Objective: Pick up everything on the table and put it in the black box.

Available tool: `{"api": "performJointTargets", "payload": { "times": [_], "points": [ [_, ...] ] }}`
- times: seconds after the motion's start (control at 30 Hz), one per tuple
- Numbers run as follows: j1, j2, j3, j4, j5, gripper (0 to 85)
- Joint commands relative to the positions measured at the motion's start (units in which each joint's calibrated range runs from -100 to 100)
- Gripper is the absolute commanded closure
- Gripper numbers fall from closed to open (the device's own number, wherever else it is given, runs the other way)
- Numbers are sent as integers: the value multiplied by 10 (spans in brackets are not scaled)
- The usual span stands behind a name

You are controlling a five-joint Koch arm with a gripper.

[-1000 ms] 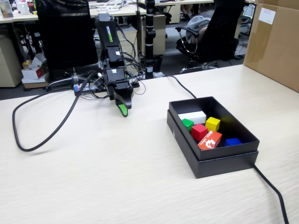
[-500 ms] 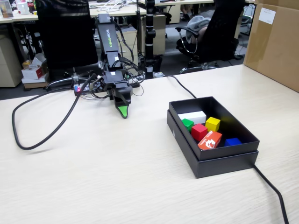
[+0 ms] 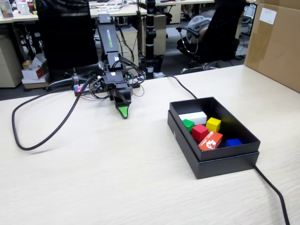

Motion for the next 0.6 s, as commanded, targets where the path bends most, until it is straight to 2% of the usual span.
{"api": "performJointTargets", "payload": {
  "times": [0.0, 0.57],
  "points": [
    [1, 14, -5, -4, 3, 350],
    [1, 11, -8, -4, 8, 356]
  ]
}}
